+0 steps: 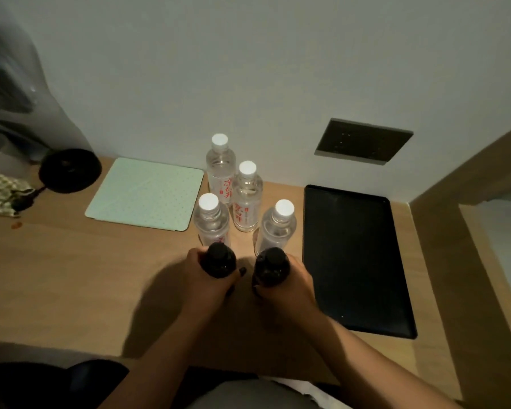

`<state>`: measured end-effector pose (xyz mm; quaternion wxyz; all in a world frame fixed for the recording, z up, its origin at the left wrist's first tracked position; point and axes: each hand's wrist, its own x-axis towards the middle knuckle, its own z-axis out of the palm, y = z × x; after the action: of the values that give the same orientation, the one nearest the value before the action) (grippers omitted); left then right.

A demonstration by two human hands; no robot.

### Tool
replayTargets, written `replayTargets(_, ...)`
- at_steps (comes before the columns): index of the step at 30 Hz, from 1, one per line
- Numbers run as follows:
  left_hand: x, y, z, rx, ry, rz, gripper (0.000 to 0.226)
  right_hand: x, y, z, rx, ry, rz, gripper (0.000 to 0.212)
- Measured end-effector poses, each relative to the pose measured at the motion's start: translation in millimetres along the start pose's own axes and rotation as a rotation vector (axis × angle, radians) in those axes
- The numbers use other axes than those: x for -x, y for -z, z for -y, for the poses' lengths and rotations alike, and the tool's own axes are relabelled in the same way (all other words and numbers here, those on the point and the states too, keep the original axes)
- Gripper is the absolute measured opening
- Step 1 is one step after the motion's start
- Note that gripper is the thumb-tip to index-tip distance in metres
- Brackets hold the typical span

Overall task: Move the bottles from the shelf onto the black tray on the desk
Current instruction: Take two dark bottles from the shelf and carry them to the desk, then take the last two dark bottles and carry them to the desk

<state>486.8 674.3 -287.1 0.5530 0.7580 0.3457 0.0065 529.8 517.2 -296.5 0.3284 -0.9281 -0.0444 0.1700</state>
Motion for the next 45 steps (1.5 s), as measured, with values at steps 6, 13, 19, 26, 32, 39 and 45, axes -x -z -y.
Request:
replayTargets(6,-1,-2,8,-0.045,-0.088,0.026,0.072,9,3,-5,-0.186,-0.026,-0.016,0.032)
replayTargets(13,6,3,3,-0.153,-0.179,0.038,0.058,7,-6,-6,-0.191,-0.084,-0.017,0.042)
replayTargets(19,19,7,-4,-0.168,-0.322,0.043,0.083,13,-2,-1,-0.282,-0.199,-0.037,0.058)
replayTargets(26,26,12,-27,-0.313,-0.588,0.052,0.07,40,19,-4,-0.257,-0.111,-0.008,0.075)
replayTargets(32,48,0,-60,-0.414,-0.821,0.176,0.07,64,46,-13,-0.072,-0.066,-0.12,0.078)
replayTargets(39,80,-47,-87,-0.493,-0.928,0.422,0.074,105,96,-46,0.085,-0.071,-0.259,0.08)
replayTargets(45,122,-87,-101,-0.548,-0.976,0.583,0.074,156,149,-90,0.29,-0.124,-0.291,0.081)
